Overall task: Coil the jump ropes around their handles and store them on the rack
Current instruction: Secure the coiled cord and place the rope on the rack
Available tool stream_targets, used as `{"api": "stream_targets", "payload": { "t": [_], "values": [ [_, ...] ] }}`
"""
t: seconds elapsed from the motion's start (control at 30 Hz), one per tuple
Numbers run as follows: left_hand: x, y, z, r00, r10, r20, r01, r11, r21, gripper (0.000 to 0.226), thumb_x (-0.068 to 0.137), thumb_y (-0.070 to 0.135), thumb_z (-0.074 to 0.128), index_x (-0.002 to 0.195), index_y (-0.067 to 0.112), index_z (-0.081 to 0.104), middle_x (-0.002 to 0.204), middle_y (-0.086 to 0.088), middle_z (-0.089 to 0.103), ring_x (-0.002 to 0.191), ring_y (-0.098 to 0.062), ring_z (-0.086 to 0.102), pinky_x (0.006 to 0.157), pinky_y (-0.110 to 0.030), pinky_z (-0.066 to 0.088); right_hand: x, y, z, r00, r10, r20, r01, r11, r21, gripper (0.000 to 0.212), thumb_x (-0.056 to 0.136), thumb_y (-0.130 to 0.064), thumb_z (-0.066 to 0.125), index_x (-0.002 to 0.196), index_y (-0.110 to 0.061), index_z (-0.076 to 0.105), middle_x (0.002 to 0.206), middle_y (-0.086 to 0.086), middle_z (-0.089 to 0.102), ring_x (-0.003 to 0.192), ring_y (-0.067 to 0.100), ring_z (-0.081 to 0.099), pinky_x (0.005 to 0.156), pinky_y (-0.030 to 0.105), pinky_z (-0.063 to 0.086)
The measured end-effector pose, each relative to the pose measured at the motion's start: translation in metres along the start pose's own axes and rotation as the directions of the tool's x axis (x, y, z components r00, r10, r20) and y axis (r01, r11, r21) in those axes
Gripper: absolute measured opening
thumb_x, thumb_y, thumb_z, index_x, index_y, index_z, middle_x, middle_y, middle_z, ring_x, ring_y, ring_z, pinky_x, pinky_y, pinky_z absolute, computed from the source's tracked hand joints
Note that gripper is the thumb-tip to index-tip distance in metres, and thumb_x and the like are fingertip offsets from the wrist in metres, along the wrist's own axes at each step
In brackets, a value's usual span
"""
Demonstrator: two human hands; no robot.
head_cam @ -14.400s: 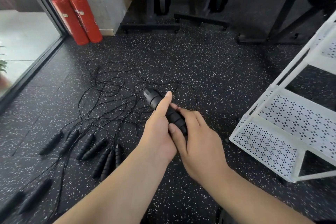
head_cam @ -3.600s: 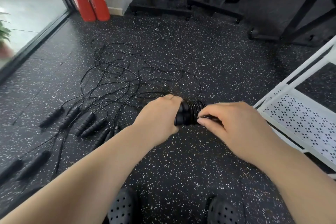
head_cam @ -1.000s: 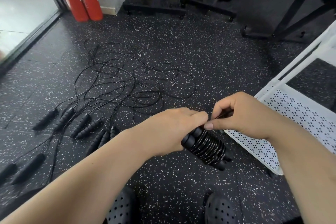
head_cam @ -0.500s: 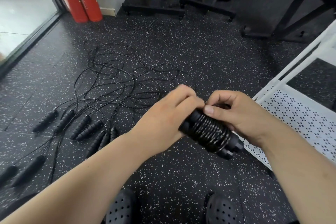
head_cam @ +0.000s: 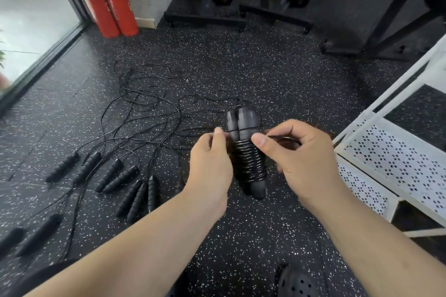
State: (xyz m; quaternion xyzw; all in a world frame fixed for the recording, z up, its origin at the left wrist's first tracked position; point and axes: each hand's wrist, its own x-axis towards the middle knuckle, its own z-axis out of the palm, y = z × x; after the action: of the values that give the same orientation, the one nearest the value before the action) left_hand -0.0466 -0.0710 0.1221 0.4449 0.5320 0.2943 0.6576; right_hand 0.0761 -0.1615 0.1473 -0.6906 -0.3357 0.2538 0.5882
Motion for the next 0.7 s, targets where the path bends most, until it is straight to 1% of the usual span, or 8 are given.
{"api": "stream_targets", "payload": {
  "t": [0.1, 0.17, 0.2, 0.27, 0.33, 0.4, 0.53, 0.7],
  "values": [
    [-0.006, 0.003, 0.005, 0.979, -0.084, 0.186, 0.094, 0.995, -0.046, 0.061, 0.092, 0.086, 0.044, 0.112, 0.040, 0.079, 0.115, 0.009, 0.079, 0.118, -0.015, 0.070, 0.111, -0.046, 0.046, -0.002, 0.004, 0.004, 0.997, -0.074, 0.005, 0.073, 0.976, -0.206, 0.018, 0.077, -0.033, 0.095, 0.078, -0.027, 0.078, 0.074, -0.009, 0.075, 0.058, 0.015, 0.060, 0.055, 0.032, 0.049],
    [-0.008, 0.003, 0.006, 0.947, -0.141, 0.287, 0.166, 0.984, -0.065, 0.084, 0.069, 0.104, 0.049, 0.121, 0.045, 0.076, 0.126, 0.008, 0.076, 0.127, -0.017, 0.066, 0.118, -0.048, 0.040, -0.004, 0.003, 0.005, 0.994, -0.098, 0.039, 0.104, 0.959, -0.262, 0.019, 0.075, -0.036, 0.096, 0.077, -0.029, 0.079, 0.076, -0.010, 0.074, 0.060, 0.008, 0.059, 0.058, 0.027, 0.047],
    [-0.006, -0.001, 0.006, 0.939, -0.156, 0.307, 0.188, 0.979, -0.077, 0.092, 0.061, 0.107, 0.053, 0.125, 0.044, 0.074, 0.130, 0.007, 0.075, 0.129, -0.020, 0.065, 0.120, -0.051, 0.039, -0.004, -0.001, 0.005, 0.994, -0.090, 0.069, 0.106, 0.955, -0.276, 0.019, 0.075, -0.037, 0.096, 0.077, -0.030, 0.079, 0.074, -0.011, 0.073, 0.059, 0.007, 0.058, 0.057, 0.023, 0.044],
    [-0.006, 0.000, 0.004, 0.939, -0.144, 0.312, 0.177, 0.981, -0.080, 0.088, 0.065, 0.102, 0.060, 0.124, 0.038, 0.075, 0.125, -0.002, 0.077, 0.122, -0.025, 0.070, 0.115, -0.055, 0.045, -0.001, -0.008, -0.001, 0.987, -0.027, 0.155, 0.069, 0.961, -0.269, 0.016, 0.076, -0.034, 0.096, 0.079, -0.028, 0.081, 0.068, -0.010, 0.071, 0.052, 0.005, 0.058, 0.055, 0.018, 0.043],
    [-0.008, 0.006, 0.001, 0.925, -0.127, 0.357, 0.166, 0.983, -0.082, 0.076, 0.082, 0.087, 0.059, 0.120, 0.024, 0.078, 0.105, -0.014, 0.079, 0.097, -0.029, 0.073, 0.095, -0.051, 0.056, 0.005, -0.014, -0.008, 0.966, 0.051, 0.252, -0.007, 0.985, -0.172, 0.011, 0.081, -0.024, 0.092, 0.086, -0.023, 0.083, 0.068, -0.006, 0.073, 0.052, 0.011, 0.061, 0.057, 0.019, 0.049],
    [-0.012, 0.010, -0.001, 0.887, -0.139, 0.440, 0.193, 0.978, -0.079, 0.079, 0.085, 0.083, 0.054, 0.117, 0.016, 0.080, 0.087, -0.015, 0.074, 0.082, -0.031, 0.066, 0.076, -0.046, 0.055, 0.009, -0.016, -0.012, 0.951, 0.100, 0.293, -0.096, 0.995, -0.028, 0.010, 0.084, -0.013, 0.088, 0.093, -0.017, 0.084, 0.071, 0.005, 0.073, 0.056, 0.018, 0.063, 0.061, 0.029, 0.057],
    [-0.015, 0.014, -0.001, 0.821, -0.109, 0.561, 0.219, 0.967, -0.132, 0.083, 0.090, 0.084, 0.050, 0.116, 0.011, 0.078, 0.082, -0.009, 0.065, 0.074, -0.028, 0.059, 0.070, -0.042, 0.049, 0.009, -0.015, -0.013, 0.943, 0.162, 0.290, -0.213, 0.965, 0.153, 0.013, 0.086, -0.011, 0.083, 0.099, -0.009, 0.082, 0.069, 0.015, 0.063, 0.060, 0.027, 0.058, 0.058, 0.041, 0.057],
    [-0.012, 0.013, 0.000, 0.871, -0.034, 0.489, 0.146, 0.971, -0.191, 0.079, 0.090, 0.079, 0.054, 0.116, 0.007, 0.074, 0.089, -0.018, 0.070, 0.071, -0.032, 0.062, 0.067, -0.045, 0.054, 0.002, -0.007, -0.004, 0.955, 0.256, 0.148, -0.295, 0.857, 0.422, 0.024, 0.089, -0.020, 0.079, 0.108, -0.006, 0.076, 0.080, 0.012, 0.068, 0.069, 0.022, 0.061, 0.054, 0.038, 0.055]
  ]
}}
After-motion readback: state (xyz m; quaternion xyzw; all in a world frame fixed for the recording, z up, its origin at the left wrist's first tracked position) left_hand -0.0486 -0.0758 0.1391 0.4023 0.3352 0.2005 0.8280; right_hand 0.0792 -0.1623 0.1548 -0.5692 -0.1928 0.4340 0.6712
